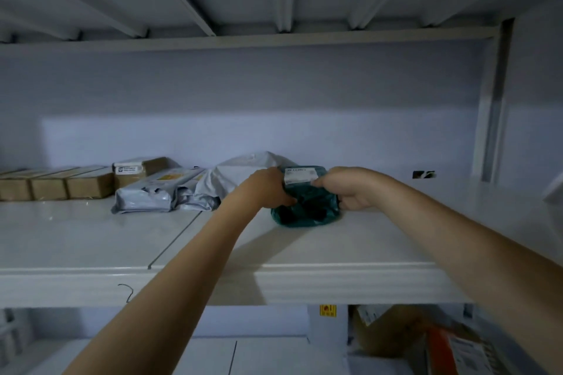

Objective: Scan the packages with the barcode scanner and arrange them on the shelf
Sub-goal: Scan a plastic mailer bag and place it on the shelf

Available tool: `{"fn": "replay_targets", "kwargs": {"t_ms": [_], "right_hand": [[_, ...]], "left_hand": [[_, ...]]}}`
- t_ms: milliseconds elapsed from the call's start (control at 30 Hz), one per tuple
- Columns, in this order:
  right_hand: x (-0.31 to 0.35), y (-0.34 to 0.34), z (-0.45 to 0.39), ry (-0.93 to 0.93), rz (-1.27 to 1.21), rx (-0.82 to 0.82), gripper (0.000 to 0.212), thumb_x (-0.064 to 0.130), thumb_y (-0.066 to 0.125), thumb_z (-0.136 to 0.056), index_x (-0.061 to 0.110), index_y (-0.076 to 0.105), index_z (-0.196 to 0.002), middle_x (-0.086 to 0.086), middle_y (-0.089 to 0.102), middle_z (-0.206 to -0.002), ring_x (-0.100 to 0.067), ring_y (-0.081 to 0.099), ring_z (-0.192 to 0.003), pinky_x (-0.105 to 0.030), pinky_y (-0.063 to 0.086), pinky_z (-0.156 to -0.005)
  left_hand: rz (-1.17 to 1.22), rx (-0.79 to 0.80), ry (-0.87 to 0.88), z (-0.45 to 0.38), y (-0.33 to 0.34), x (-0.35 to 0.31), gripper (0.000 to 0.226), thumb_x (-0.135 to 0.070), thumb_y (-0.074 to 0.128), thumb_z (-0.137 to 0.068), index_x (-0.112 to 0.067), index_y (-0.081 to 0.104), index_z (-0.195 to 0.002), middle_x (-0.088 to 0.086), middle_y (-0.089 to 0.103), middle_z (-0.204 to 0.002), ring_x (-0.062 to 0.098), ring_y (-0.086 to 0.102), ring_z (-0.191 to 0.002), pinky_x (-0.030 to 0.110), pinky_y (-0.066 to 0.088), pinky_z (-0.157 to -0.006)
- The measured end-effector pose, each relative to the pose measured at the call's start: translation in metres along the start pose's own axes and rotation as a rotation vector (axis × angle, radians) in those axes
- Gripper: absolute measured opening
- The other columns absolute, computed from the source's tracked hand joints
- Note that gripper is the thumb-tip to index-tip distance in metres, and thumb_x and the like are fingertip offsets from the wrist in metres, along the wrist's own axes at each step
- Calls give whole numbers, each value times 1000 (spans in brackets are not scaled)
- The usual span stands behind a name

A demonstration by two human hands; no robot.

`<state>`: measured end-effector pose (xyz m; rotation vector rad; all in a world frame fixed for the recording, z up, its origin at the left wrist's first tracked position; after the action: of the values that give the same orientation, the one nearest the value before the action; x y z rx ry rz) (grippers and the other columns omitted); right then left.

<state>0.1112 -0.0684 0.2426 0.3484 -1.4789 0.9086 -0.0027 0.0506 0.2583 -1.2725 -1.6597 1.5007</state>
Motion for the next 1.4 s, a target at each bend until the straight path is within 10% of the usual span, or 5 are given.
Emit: {"fn": "replay_targets", "kwargs": {"t_ms": [200,433,733,1067,1400], "right_hand": [[14,13,-22,57,19,-13,14,19,51,-104,11,57,-93,-13,70,-89,-25,69,-74,-35,60,-69],[15,12,-45,72,17,-144,32,6,45,-102,3,53,-133,-20,60,-130,-31,62,-110,-39,52,-100],[21,25,-48,89,101,-215,34,7,46,-102,6,51,-137,-15,56,-136,-30,57,-116,-34,49,-93],[25,25,-4,-65,340,-459,66,34,38,-107,-3,15,-157,-19,34,-158,-33,45,-136,-32,41,-103],[-16,41,112,-323,196,-554,30,24,50,-99,12,67,-121,-10,68,-122,-23,63,-102,-37,50,-92]], "left_hand": [[-282,-165,-75,-18,3,2,44,-35,61,-92,-12,54,-129,14,48,-134,36,38,-128,51,32,-105],[-499,-377,120,-25,6,4,27,-4,58,-85,-20,69,-106,5,64,-105,27,47,-111,40,32,-94],[-547,-441,95,-32,4,4,24,2,63,-76,-20,57,-83,1,46,-75,24,51,-100,45,29,-98],[-57,-443,120,-2,-9,8,38,-8,49,-87,-30,68,-112,3,66,-115,30,51,-115,45,33,-97],[506,-417,251,84,21,-36,26,-13,51,-90,-17,75,-101,6,75,-98,24,66,-92,22,40,-70]]}}
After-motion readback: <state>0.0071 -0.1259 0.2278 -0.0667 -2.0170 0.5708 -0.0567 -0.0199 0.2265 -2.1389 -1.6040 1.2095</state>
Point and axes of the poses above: each hand's wrist, its own z-axis away from the middle knuckle, its own y-axis out of the palm, x = y × z, the point moved 3 cm from there along -z, towards the middle knuckle
